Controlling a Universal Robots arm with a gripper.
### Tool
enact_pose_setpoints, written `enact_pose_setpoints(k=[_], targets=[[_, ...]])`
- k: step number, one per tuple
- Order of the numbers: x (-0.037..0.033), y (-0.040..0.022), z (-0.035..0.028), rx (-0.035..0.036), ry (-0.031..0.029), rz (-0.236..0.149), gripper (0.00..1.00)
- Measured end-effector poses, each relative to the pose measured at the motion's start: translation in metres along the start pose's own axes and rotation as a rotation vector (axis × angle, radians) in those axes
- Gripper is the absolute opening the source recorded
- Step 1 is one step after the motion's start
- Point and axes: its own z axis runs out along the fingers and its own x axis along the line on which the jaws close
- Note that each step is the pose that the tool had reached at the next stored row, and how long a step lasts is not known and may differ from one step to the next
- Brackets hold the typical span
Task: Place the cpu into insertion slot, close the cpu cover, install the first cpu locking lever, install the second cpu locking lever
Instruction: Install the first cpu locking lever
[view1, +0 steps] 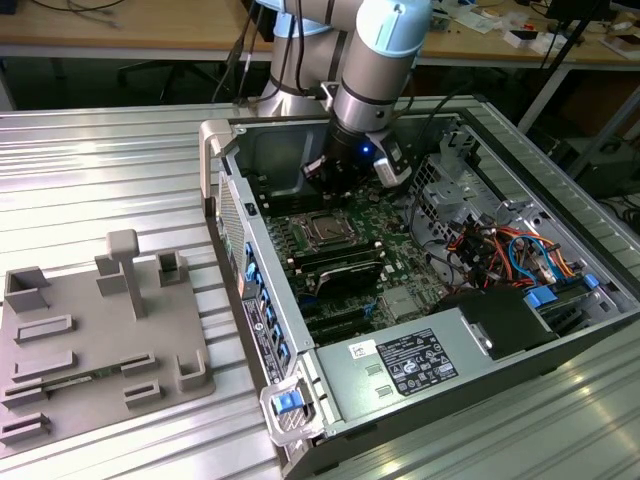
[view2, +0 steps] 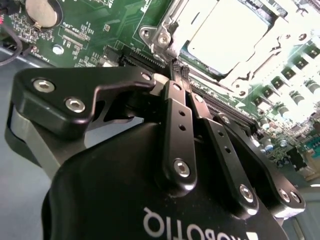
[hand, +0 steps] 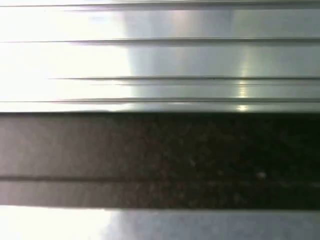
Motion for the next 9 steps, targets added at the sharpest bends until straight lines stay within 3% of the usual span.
enact_pose_setpoints(k=[4,9], targets=[[0.0,-0.0003,-0.0051,0.0,0.0,0.0,0.11],[0.0,-0.0025,-0.006,0.0,0.0,0.0,0.11]])
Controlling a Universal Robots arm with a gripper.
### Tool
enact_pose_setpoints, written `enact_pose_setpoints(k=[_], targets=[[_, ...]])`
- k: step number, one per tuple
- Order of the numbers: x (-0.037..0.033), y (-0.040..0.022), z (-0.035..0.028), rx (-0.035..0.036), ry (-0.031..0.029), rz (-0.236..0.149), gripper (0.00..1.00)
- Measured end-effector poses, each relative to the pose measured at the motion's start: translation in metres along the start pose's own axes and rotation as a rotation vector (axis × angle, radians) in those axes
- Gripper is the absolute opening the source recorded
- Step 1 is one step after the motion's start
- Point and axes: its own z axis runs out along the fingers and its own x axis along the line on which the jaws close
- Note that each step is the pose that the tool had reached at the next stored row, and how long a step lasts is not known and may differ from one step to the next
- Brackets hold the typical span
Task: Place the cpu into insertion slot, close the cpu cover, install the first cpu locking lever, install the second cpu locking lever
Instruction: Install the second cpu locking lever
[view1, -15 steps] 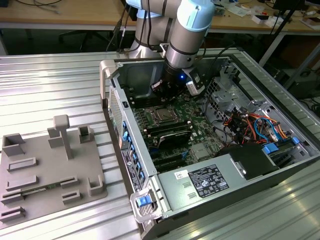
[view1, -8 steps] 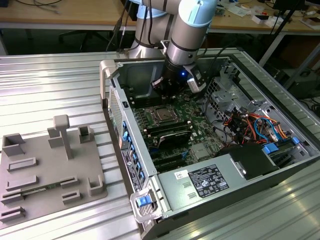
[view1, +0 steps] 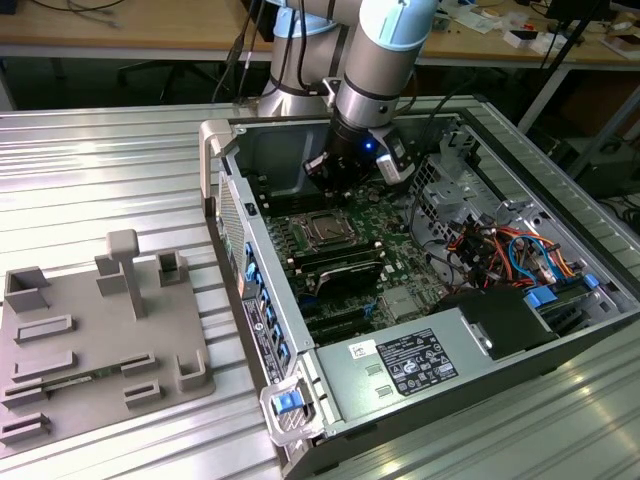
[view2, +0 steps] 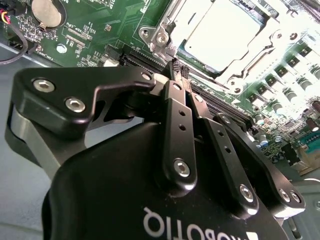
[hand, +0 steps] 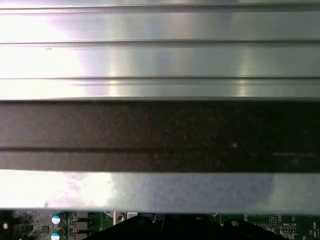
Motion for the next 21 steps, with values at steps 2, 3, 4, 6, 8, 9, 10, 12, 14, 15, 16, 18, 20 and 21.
enact_pose_setpoints(k=[2,3,4,6,8,9,10,12,14,15,16,18,20,21], targets=[[0.0,-0.0007,0.0,0.0,0.0,0.0,0.11],[0.0,-0.0007,0.0,-0.0001,0.0,0.0,0.11],[0.0,-0.0008,-0.0001,0.0,0.0001,0.0,0.11],[0.0,-0.0008,0.0,-0.0001,0.0,0.0,0.11],[0.0,-0.0009,-0.0001,0.0,0.0,0.0,0.11],[-0.0001,-0.0009,0.0,0.0,0.0001,0.0,0.11],[-0.0005,-0.001,-0.0001,0.0001,0.0001,0.0,0.11],[-0.0017,-0.001,-0.0001,0.0,0.0001,0.0,0.11],[-0.0049,-0.001,0.0,0.0002,0.0003,0.0,0.11],[-0.0072,-0.001,0.0,0.0001,0.0004,0.0,0.11],[-0.0135,-0.0011,0.0001,0.0002,0.0021,0.001,0.11],[-0.0171,-0.0013,0.0001,0.0002,0.0055,0.001,0.11],[-0.0187,-0.0029,0.0001,0.0,0.0069,0.001,0.11],[-0.0188,-0.0042,0.0,0.0002,0.0076,0.001,0.11]])
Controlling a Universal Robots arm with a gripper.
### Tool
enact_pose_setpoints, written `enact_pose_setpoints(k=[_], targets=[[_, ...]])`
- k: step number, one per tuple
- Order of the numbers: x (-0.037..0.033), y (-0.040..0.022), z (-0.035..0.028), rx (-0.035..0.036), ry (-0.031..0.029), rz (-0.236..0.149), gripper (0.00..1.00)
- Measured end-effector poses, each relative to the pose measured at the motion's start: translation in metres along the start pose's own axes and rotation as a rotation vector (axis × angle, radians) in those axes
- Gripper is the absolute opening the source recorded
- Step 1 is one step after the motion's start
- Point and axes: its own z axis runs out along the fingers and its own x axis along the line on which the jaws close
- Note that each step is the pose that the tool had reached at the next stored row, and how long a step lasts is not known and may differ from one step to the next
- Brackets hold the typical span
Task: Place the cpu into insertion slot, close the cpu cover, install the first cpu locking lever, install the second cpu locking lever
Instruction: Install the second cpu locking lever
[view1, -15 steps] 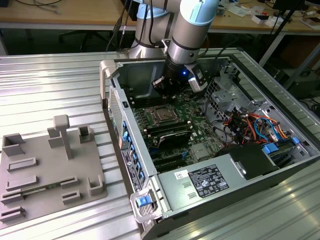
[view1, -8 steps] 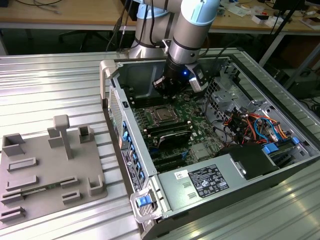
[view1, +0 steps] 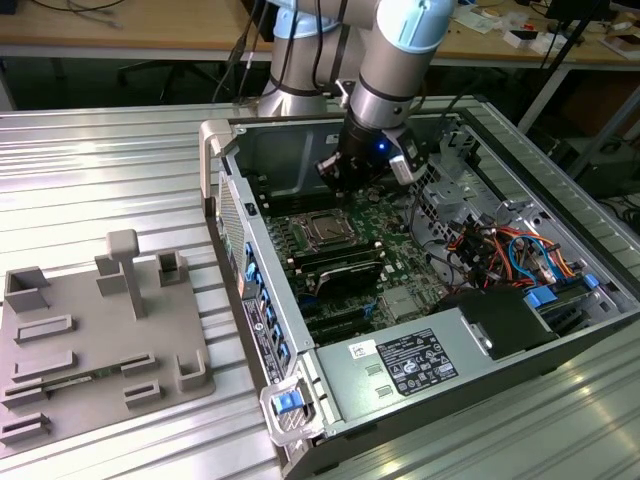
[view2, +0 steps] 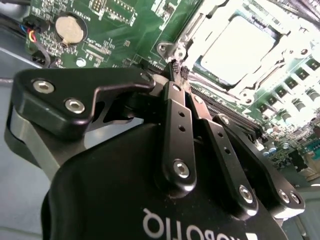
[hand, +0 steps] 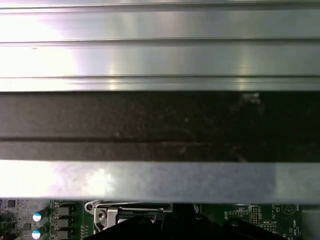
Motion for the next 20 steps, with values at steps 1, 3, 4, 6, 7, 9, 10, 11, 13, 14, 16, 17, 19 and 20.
enact_pose_setpoints(k=[1,3,4,6,7,9,10,11,13,14,16,17,19,20], targets=[[-0.0001,-0.001,0.0,0.0006,0.0007,0.0,0.11],[0.0,-0.0047,-0.0002,0.0012,0.0012,0.0,0.11],[0.0,-0.0078,-0.0003,0.0012,0.0014,0.0,0.11],[0.0,-0.0142,-0.0007,0.0012,0.0019,0.0,0.11],[0.0,-0.0171,-0.0009,0.0013,0.0022,0.0,0.11],[0.0001,-0.0233,-0.0011,0.0013,0.0033,0.001,0.11],[0.0002,-0.0266,-0.0014,0.0014,0.0045,0.001,0.11],[0.0001,-0.0307,-0.0017,0.0015,0.0058,0.001,0.11],[0.0002,-0.0319,-0.0049,0.0017,0.007,0.001,0.11],[0.0002,-0.0319,-0.0087,0.0015,0.0073,0.001,0.11],[0.0001,-0.0318,-0.013,0.0015,0.0073,0.001,0.11],[0.0001,-0.032,-0.0143,0.0016,0.0074,0.001,0.11],[0.0001,-0.0338,-0.015,0.0013,0.0074,0.001,0.11],[0.0001,-0.0354,-0.0151,0.0013,0.0074,0.001,0.11]])
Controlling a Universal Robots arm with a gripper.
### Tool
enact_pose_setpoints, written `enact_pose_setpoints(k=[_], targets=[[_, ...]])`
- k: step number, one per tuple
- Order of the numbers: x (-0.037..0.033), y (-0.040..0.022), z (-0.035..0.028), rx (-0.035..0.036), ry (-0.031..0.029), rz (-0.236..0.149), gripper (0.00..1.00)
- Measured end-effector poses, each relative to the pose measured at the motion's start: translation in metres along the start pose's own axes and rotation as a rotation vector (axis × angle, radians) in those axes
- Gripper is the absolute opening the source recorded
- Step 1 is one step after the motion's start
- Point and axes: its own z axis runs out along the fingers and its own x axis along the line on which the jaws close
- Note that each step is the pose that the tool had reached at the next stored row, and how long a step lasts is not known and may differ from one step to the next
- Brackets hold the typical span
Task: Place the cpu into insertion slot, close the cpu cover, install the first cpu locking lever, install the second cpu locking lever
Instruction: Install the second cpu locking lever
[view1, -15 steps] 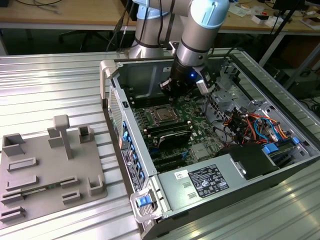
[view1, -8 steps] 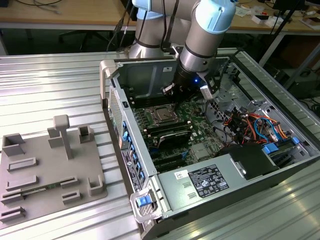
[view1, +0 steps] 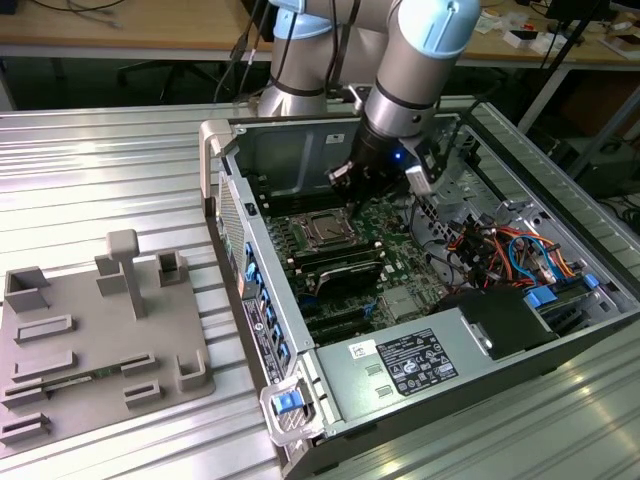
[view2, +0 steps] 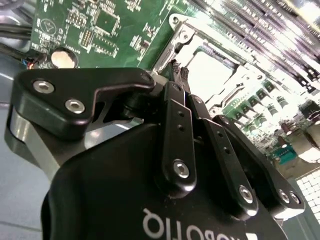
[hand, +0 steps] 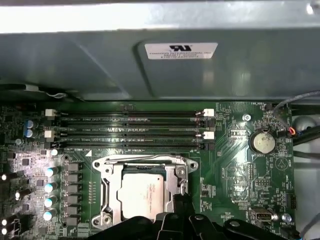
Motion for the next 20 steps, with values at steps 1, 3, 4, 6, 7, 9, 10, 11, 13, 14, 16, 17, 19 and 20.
enact_pose_setpoints(k=[1,3,4,6,7,9,10,11,13,14,16,17,19,20], targets=[[0.0,-0.0024,-0.0001,0.0001,0.0001,0.0,0.11],[0.0001,-0.0088,-0.0005,0.0001,0.0003,0.0,0.11],[0.0001,-0.0125,-0.0007,0.0001,0.0003,0.0,0.11],[0.0001,-0.0196,-0.001,0.0,0.0004,0.0,0.11],[0.0001,-0.0224,-0.0012,0.0001,0.0005,0.0,0.11],[0.0002,-0.0289,-0.0026,0.0002,0.0007,0.0,0.11],[0.0002,-0.0311,-0.0031,0.0002,0.0007,0.0,0.11],[0.0003,-0.0336,-0.0036,0.0003,0.0007,0.0,0.11],[0.0017,-0.0374,-0.0039,0.0003,0.0006,0.0,0.11],[0.0039,-0.0379,-0.0039,0.0001,0.0005,0.0,0.11],[0.0087,-0.0383,-0.0039,-0.0002,0.0008,0.0,0.11],[0.0106,-0.0383,-0.0038,-0.0004,0.0009,0.0,0.11],[0.0133,-0.0385,-0.0039,-0.0003,0.0012,0.0,0.11],[0.0142,-0.0385,-0.0039,-0.0003,0.0014,0.0,0.11]])
